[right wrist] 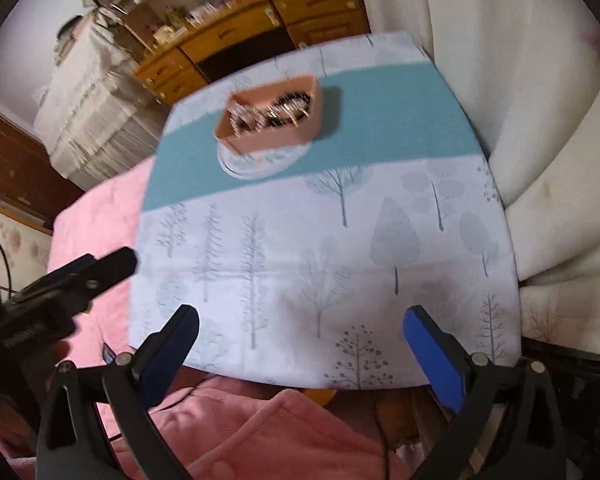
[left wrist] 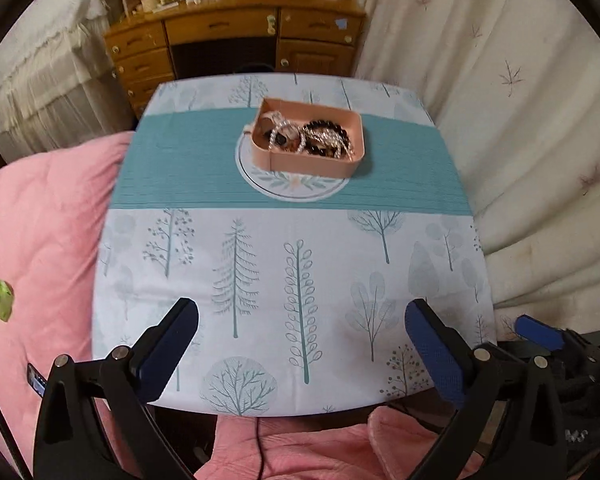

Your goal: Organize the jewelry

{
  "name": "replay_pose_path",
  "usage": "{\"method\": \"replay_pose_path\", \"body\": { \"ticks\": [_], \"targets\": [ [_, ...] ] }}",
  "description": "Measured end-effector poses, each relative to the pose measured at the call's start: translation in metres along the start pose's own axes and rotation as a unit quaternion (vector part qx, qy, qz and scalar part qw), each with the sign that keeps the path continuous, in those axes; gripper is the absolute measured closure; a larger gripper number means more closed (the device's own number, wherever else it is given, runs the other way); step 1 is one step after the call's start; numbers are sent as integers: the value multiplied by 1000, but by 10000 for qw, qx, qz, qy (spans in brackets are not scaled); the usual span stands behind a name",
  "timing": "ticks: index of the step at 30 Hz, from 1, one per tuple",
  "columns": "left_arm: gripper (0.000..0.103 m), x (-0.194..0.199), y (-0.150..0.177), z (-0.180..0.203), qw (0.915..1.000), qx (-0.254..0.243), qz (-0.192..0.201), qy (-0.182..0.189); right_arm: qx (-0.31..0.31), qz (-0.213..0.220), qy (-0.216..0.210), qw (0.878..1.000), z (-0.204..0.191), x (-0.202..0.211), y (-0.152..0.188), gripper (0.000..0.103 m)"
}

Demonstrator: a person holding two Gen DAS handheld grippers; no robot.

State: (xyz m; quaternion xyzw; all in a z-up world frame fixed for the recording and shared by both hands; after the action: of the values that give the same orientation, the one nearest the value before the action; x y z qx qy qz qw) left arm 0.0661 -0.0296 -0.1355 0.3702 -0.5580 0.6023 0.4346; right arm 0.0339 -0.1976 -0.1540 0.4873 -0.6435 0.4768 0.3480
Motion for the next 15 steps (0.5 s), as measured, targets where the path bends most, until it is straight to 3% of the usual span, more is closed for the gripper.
{"method": "replay_pose_path", "body": {
  "ticks": [5,9,15],
  "targets": [
    [1,6,10,-15,9983,-66,181,-556,63,415,179,9990,-11,18,3,0],
    [1,6,20,-25,9985,204,183,-465,309,685,288,9968,-23,27,6,0],
    [1,16,24,-36,9968,363,367,-617,298,1045,205,9939,-25,39,-2,0]
  ]
}}
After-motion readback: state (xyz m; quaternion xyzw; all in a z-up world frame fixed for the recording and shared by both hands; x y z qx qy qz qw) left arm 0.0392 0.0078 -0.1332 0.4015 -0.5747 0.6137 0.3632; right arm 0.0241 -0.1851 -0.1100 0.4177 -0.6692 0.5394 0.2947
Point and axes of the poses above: each gripper's, at about its wrist camera, not at the fingertips, and x roughly against the way its jaws point, z to its right, y to its underside, the point moved 10 cm from there along -x, roughly the way its jaws point, and after that the axes turned 3 degrees about -z, right-handed, at the moved point
